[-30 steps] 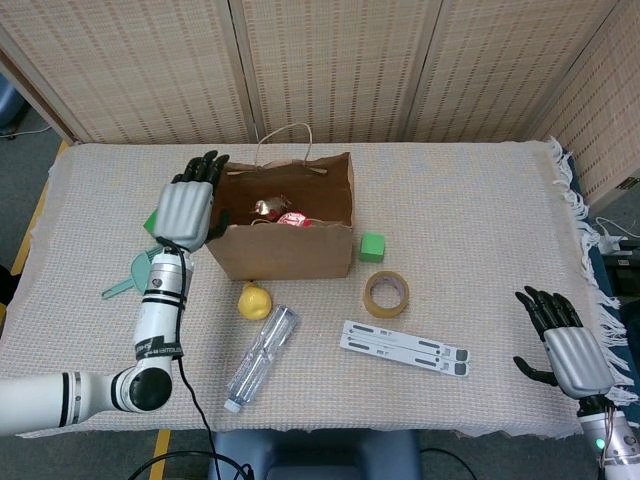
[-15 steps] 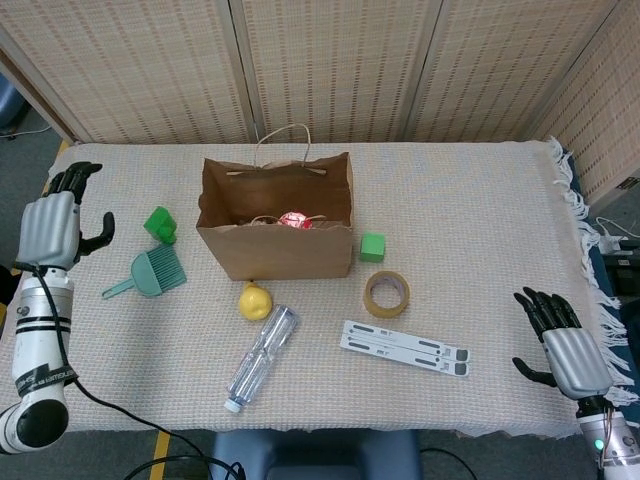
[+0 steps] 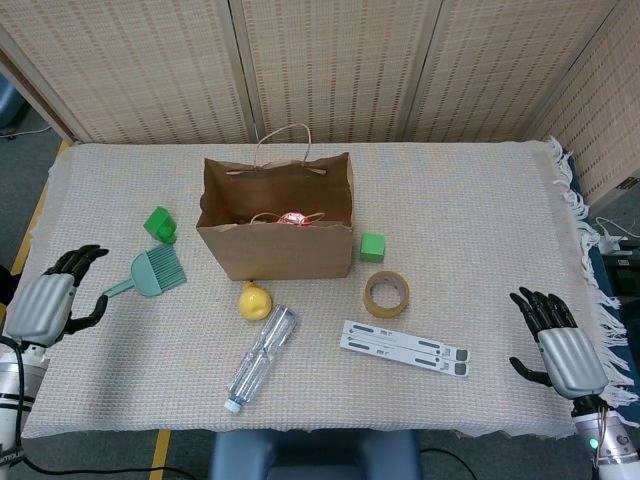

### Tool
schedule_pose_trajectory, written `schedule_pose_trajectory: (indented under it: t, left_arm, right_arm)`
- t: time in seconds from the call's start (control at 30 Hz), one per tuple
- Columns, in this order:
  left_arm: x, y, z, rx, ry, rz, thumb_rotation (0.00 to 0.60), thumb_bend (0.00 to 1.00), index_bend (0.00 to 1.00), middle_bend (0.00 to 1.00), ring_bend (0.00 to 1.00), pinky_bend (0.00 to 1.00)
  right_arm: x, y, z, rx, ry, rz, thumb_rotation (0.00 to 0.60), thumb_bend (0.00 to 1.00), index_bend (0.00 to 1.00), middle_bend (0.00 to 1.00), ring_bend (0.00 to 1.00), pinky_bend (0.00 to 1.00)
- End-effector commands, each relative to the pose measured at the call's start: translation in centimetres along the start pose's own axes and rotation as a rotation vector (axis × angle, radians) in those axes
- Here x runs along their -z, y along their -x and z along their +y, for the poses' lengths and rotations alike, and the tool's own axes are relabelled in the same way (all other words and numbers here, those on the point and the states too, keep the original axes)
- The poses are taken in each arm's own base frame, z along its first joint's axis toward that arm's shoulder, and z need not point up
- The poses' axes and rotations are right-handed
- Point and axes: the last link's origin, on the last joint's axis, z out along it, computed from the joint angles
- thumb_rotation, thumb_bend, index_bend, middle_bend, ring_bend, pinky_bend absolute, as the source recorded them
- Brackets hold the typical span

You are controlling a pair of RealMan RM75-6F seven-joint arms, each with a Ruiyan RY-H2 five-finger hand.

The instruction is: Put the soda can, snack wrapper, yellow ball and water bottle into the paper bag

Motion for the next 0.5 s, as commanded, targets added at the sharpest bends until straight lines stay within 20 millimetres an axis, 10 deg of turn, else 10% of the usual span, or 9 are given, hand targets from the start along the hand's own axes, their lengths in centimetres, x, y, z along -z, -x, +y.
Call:
schedule_pose_trajectory:
  t: [0.03, 0.5]
  left_arm:
    - [-0.3, 3.8, 0.1, -0.272, 0.232, -0.107, 0.600, 0.43, 0.12, 0.08, 0.09, 0.29]
    - [-6.8, 8.6, 8.2, -0.562, 0.554, -0.163, 0.600, 0.37, 0.00, 0.00, 0.00, 0.17]
  right_arm:
    - [0.0, 0.1, -0.1, 0.003, -0.002, -0.003, 0.600, 0.13, 0.00, 0.00, 0.00, 0.00]
    - [0.0, -0.1, 0.3, -0.013, 0.011, -0.013, 0.600, 0.13, 0.00, 0.00, 0.00, 0.00]
